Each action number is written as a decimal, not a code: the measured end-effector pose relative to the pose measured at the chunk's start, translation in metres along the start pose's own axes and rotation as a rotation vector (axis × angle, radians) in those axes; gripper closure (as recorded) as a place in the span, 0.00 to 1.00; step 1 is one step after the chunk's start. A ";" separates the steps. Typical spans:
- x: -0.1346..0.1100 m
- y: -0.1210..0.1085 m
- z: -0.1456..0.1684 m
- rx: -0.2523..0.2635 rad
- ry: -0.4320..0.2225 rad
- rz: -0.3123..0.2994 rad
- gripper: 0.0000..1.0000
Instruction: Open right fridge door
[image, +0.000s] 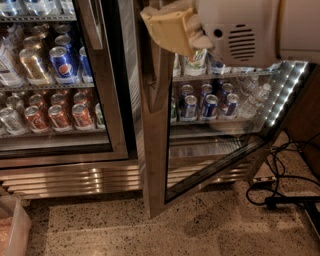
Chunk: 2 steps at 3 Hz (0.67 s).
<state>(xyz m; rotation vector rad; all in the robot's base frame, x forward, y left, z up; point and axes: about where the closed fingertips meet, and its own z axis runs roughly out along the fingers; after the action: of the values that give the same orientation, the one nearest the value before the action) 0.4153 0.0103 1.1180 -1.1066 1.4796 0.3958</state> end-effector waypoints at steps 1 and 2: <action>0.003 -0.002 -0.006 0.005 0.004 0.016 1.00; 0.004 -0.003 -0.007 0.005 0.004 0.016 1.00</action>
Offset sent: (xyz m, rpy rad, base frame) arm -0.1928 -0.1166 0.0275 -0.0017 0.1581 -0.4692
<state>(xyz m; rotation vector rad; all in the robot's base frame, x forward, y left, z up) 0.4136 0.0021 1.1174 -1.0930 1.4934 0.4012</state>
